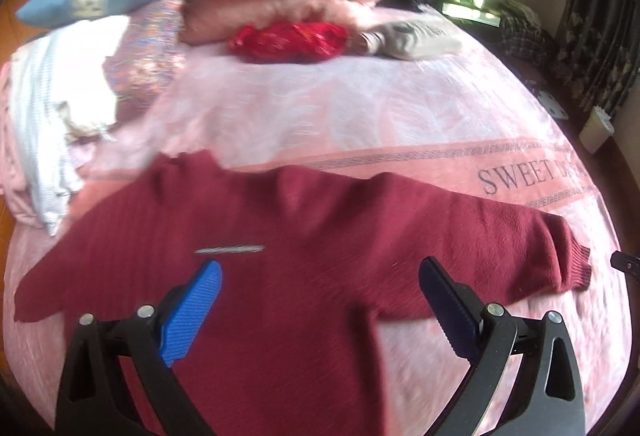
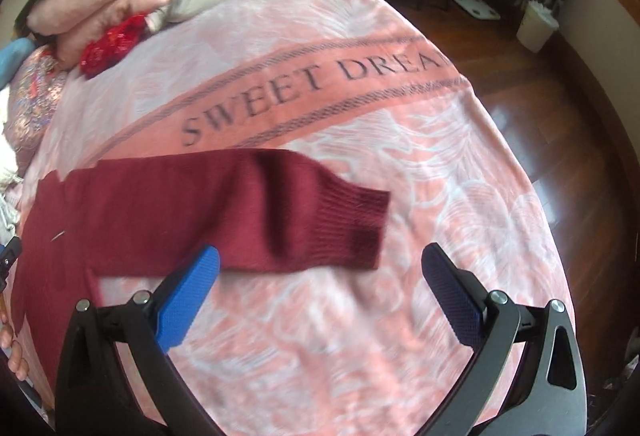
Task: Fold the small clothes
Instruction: 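Move the right tool to the sweater sleeve cuff and grasp it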
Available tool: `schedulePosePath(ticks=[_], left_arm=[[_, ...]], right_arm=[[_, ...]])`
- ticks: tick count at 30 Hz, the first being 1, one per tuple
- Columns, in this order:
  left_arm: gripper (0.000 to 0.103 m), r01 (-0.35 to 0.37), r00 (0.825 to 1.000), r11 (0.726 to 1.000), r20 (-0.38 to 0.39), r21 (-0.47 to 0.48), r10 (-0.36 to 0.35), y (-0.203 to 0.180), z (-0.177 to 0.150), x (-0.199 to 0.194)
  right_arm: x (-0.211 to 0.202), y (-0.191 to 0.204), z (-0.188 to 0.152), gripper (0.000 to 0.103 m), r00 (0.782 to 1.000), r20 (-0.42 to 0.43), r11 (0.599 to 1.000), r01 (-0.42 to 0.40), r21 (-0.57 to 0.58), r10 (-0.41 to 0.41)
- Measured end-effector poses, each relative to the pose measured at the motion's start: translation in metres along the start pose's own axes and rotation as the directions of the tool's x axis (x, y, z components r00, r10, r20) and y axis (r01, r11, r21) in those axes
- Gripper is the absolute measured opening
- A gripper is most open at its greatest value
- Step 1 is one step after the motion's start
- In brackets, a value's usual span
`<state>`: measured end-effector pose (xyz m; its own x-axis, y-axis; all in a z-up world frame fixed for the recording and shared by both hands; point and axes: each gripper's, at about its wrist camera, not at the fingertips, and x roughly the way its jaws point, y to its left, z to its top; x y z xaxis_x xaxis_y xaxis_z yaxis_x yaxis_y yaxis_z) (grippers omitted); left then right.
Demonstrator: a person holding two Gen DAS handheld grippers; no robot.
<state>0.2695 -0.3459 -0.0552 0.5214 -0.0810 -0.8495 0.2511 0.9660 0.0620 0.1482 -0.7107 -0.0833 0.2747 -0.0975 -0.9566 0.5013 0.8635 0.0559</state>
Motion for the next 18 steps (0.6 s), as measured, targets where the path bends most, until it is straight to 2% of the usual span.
schedulePosePath(ticks=[4, 6, 7, 8, 12, 15, 16, 17, 18], left_arm=[[0.099, -0.006, 0.999, 1.000, -0.038, 0.022, 0.006, -0.026, 0.004, 0.033], [0.099, -0.019, 0.998, 0.999, -0.054, 0.028, 0.020, -0.034, 0.003, 0.047], [0.099, -0.021, 0.998, 0.999, -0.061, 0.028, 0.022, -0.035, 0.004, 0.052], [0.099, -0.022, 0.997, 0.999, -0.068, 0.028, 0.024, -0.036, 0.004, 0.057], [0.099, -0.033, 0.996, 0.999, -0.087, 0.011, 0.033, -0.036, 0.005, 0.073], [0.099, -0.041, 0.995, 0.999, -0.095, -0.003, 0.041, -0.033, 0.009, 0.081], [0.099, -0.041, 0.995, 0.999, -0.096, -0.006, 0.041, -0.031, 0.010, 0.082], [0.099, -0.042, 0.995, 0.999, -0.095, -0.007, 0.041, -0.031, 0.012, 0.084], [0.099, -0.044, 0.995, 0.999, -0.093, -0.005, 0.043, -0.029, 0.013, 0.084]], right_arm=[[0.041, -0.025, 0.009, 0.097, 0.996, -0.071, 0.997, -0.053, 0.048, 0.056], [0.057, -0.028, 0.010, 0.089, 0.992, -0.098, 0.996, -0.073, 0.048, 0.077], [0.063, -0.029, 0.011, 0.077, 0.990, -0.115, 0.996, -0.075, 0.049, 0.080], [0.068, -0.030, 0.011, 0.072, 0.988, -0.130, 0.995, -0.082, 0.050, 0.088], [0.085, -0.034, 0.012, 0.071, 0.983, -0.149, 0.993, -0.096, 0.065, 0.104], [0.089, -0.037, 0.013, 0.063, 0.982, -0.144, 0.989, -0.113, 0.099, 0.126], [0.089, -0.038, 0.013, 0.056, 0.982, -0.139, 0.988, -0.116, 0.103, 0.130], [0.089, -0.039, 0.014, 0.041, 0.982, -0.131, 0.986, -0.125, 0.108, 0.139], [0.087, -0.039, 0.015, 0.033, 0.981, -0.126, 0.985, -0.131, 0.112, 0.145]])
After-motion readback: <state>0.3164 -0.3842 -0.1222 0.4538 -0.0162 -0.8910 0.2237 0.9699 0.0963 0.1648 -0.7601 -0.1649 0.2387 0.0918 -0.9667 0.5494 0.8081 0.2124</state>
